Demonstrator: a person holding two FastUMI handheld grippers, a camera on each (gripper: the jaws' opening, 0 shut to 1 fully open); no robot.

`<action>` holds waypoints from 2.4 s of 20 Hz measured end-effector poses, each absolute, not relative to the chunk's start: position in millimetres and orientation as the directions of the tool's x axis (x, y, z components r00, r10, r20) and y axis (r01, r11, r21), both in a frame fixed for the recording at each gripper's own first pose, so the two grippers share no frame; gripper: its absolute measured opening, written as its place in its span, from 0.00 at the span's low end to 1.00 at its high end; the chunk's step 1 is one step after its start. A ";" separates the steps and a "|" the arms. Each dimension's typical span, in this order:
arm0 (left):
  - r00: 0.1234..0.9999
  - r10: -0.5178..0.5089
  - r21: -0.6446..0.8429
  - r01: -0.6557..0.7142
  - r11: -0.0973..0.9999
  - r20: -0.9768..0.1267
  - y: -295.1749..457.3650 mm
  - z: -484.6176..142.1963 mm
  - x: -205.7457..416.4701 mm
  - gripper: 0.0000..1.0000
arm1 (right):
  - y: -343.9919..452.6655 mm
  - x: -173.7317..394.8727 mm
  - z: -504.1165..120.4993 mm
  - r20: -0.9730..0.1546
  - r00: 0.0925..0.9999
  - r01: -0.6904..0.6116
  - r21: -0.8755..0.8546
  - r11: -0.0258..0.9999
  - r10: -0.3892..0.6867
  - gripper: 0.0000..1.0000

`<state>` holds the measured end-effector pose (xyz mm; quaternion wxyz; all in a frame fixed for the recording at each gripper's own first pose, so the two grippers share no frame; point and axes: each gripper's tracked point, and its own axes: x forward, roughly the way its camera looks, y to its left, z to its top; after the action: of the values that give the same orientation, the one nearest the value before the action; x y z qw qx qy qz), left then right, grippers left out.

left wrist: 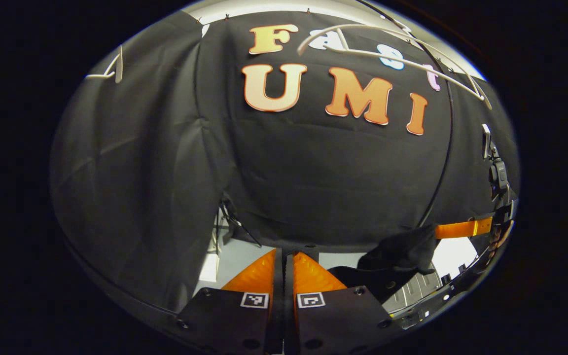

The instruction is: Grasp the clothes on the hanger with both hands and then place them into the laundry hamper below.

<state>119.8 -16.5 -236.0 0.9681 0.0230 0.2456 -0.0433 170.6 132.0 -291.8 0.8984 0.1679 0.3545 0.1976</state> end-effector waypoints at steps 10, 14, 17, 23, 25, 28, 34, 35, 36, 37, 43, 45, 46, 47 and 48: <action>0.725 -0.154 -0.092 0.124 0.988 -0.672 -46.5 -322.5 82.5 0.08 | 169.4 138.7 -374.1 -0.695 0.569 -0.193 0.406 0.893 0.439 0.00; 0.665 -0.139 -0.089 0.108 0.990 -0.733 -44.3 -349.2 69.2 0.10 | 173.3 126.7 -404.1 -0.743 0.525 -0.170 0.387 0.906 0.415 0.00; 0.614 -0.129 -0.099 0.083 0.992 -0.778 -35.9 -375.8 57.8 0.19 | 175.1 117.8 -434.2 -0.784 0.478 -0.132 0.381 0.915 0.395 0.01; 0.567 -0.111 -0.094 0.059 0.994 -0.816 -33.9 -394.1 48.3 0.44 | 176.9 108.5 -459.4 -0.823 0.438 -0.119 0.345 0.931 0.361 0.06; 0.563 -0.096 -0.085 0.046 0.995 -0.821 -30.0 -396.0 45.5 0.52 | 176.9 108.0 -463.3 -0.834 0.432 -0.116 0.328 0.938 0.345 0.10; 0.550 -0.104 -0.099 0.039 0.994 -0.829 -33.9 -395.5 42.4 0.84 | 166.7 102.3 -464.9 -0.847 0.428 -0.096 0.306 0.947 0.317 0.00; 0.545 -0.108 -0.109 0.031 0.994 -0.832 -34.5 -390.3 39.6 0.90 | 150.5 101.6 -459.7 -0.853 0.438 -0.079 0.278 0.957 0.284 0.46; 0.546 -0.109 -0.110 0.032 0.993 -0.830 -33.9 -389.6 40.6 0.90 | 145.6 100.7 -458.0 -0.854 0.443 -0.074 0.270 0.960 0.274 0.64; 0.549 -0.111 -0.111 0.033 0.993 -0.829 -33.9 -387.1 41.1 0.90 | 139.0 99.7 -457.4 -0.857 0.446 -0.064 0.257 0.964 0.258 0.83; 0.549 -0.110 -0.110 0.033 0.993 -0.829 -34.1 -388.2 40.1 0.90 | 132.0 99.4 -458.1 -0.858 0.452 -0.052 0.248 0.967 0.244 0.88; 0.576 -0.070 -0.075 0.015 0.997 -0.815 -21.5 -371.7 47.7 0.98 | 95.0 102.1 -436.5 -0.844 0.493 0.000 0.246 0.969 0.214 0.95; 0.604 -0.046 -0.054 0.005 0.999 -0.796 -14.7 -360.3 55.8 0.98 | 74.5 106.4 -424.2 -0.835 0.516 0.017 0.231 0.973 0.189 0.94; 0.624 -0.026 -0.032 0.001 0.999 -0.781 -9.1 -351.6 60.8 0.98 | 63.2 106.6 -417.8 -0.832 0.525 0.026 0.225 0.974 0.178 0.95; 0.640 -0.006 -0.009 -0.001 1.000 -0.768 -3.2 -342.9 65.5 0.98 | 51.5 108.0 -410.8 -0.827 0.538 0.037 0.219 0.975 0.165 0.95; 0.656 0.008 0.008 -0.003 1.000 -0.755 2.2 -335.1 70.1 0.98 | 39.1 110.9 -400.8 -0.819 0.553 0.050 0.213 0.976 0.151 0.95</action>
<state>70.1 2.2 -335.1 0.9099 0.0032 0.4147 0.0030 110.9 39.1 -400.8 0.8748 0.1063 0.4718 0.0290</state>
